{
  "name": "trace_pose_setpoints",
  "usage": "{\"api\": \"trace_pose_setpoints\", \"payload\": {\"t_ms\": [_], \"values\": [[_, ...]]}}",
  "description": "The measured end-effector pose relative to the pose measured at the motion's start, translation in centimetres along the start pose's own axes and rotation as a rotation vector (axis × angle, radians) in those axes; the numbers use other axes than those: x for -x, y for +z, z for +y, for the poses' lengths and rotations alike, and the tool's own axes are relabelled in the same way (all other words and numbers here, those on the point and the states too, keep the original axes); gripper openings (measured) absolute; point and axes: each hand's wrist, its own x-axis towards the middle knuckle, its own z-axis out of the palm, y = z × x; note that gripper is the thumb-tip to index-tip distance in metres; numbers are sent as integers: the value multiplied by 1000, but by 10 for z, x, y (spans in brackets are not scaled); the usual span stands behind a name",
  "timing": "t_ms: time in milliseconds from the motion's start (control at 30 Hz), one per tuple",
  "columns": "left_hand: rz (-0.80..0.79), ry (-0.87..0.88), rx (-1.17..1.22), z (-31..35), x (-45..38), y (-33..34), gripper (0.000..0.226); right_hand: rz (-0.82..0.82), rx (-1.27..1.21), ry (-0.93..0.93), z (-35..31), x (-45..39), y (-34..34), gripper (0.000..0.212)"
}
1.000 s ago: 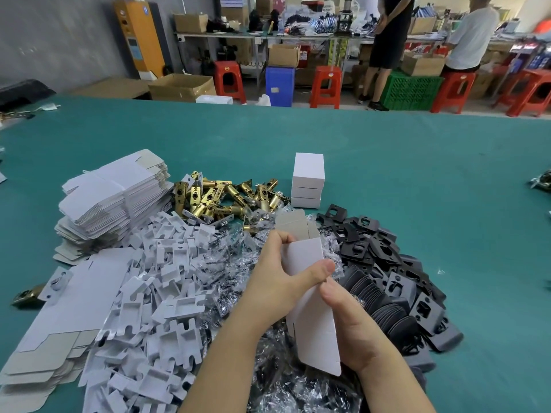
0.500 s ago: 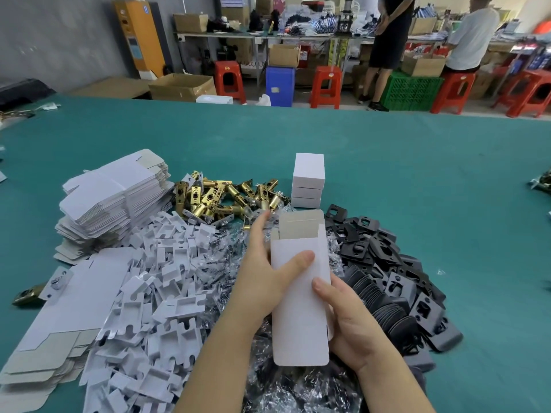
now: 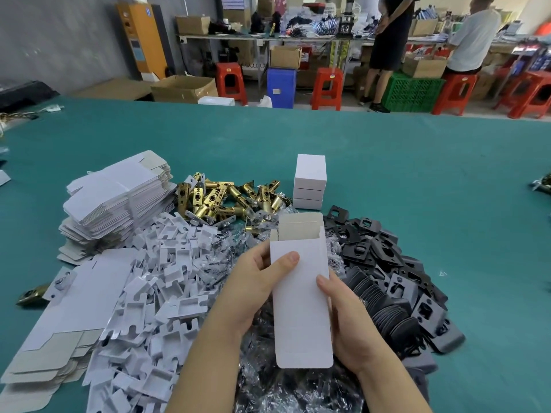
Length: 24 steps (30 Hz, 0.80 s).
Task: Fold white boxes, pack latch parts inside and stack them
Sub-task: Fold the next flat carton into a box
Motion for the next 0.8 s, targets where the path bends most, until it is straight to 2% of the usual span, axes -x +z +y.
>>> {"api": "trace_pose_setpoints", "payload": {"t_ms": [133, 267, 367, 500, 700, 800], "values": [[-27, -1, -2, 2, 0, -4, 24, 4, 35, 6, -3, 1, -1, 58], [-52, -3, 28, 2, -1, -7, 25, 161, 276, -211, -11, 2, -4, 29], [-106, -9, 9, 1, -1, -8, 26, 188, 287, -328, -18, 4, -12, 37], [-152, -6, 17, 0, 0, -4, 39, 131, 306, -336, -20, 8, -14, 38], [-186, 5, -13, -3, 0, -7, 29, 139, 339, -302, -20, 9, -13, 31], [-207, 18, -33, -3, 2, -9, 34, 127, 328, -289, -18, 8, -15, 26]]}}
